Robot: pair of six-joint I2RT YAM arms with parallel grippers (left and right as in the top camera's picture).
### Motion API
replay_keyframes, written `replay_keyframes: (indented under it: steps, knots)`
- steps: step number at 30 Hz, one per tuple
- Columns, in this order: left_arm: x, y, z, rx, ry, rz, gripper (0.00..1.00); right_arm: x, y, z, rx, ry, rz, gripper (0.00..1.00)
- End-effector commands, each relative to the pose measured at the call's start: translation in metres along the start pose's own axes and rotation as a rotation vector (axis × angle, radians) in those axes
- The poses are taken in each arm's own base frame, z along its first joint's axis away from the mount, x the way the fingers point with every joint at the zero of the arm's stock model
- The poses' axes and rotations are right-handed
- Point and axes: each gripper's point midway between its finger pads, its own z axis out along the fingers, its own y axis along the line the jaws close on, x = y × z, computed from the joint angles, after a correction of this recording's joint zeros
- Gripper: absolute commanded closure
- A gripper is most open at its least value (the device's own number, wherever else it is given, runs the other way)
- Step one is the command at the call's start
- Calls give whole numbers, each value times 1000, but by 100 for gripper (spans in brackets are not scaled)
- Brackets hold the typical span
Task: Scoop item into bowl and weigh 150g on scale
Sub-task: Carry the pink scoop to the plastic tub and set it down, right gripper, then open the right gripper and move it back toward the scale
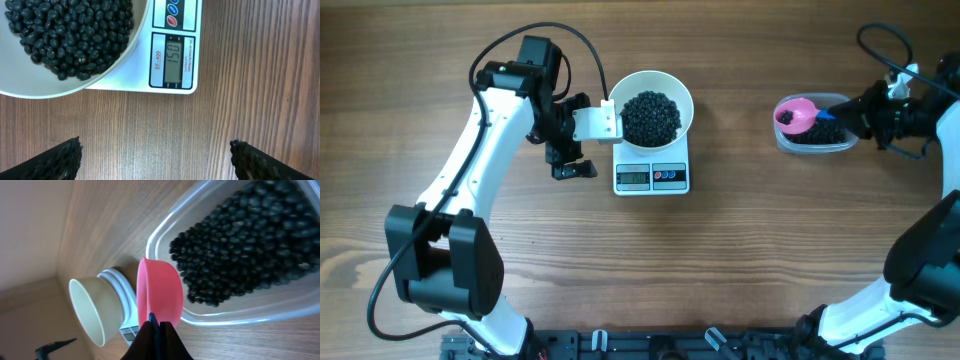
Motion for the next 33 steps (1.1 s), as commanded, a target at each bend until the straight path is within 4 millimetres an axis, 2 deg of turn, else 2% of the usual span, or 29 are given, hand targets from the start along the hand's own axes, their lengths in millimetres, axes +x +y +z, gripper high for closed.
replay_keyframes:
  steps: [1, 4, 13, 14, 16, 20, 24, 28, 33]
  knots:
    - [-2, -3, 2, 14, -23, 12, 0, -4, -18, -4, 124, -35, -26, 96]
    - [-2, -3, 2, 14, -23, 11, 0, -10, -30, -7, 201, -62, -29, 96]
    - [-2, -3, 2, 14, -23, 12, 0, -30, -19, -4, 149, -133, -56, 95]
    - [-2, -3, 2, 14, -23, 12, 0, -32, -20, -4, 149, -139, -60, 91]
    - [-2, -3, 2, 14, -23, 12, 0, -36, -18, -4, 145, -154, -72, 68]
    - [-2, -3, 2, 14, -23, 12, 0, -37, -18, -4, 145, -158, -75, 51]
    - [-2, -3, 2, 14, -23, 12, 0, -42, -31, -7, 220, -184, -71, 33]
    - [-2, -3, 2, 14, -23, 12, 0, -47, -39, -10, 273, -211, -72, 22]
    - [-2, -3, 2, 14, -23, 12, 0, -62, -62, -23, 429, -290, -72, 16]
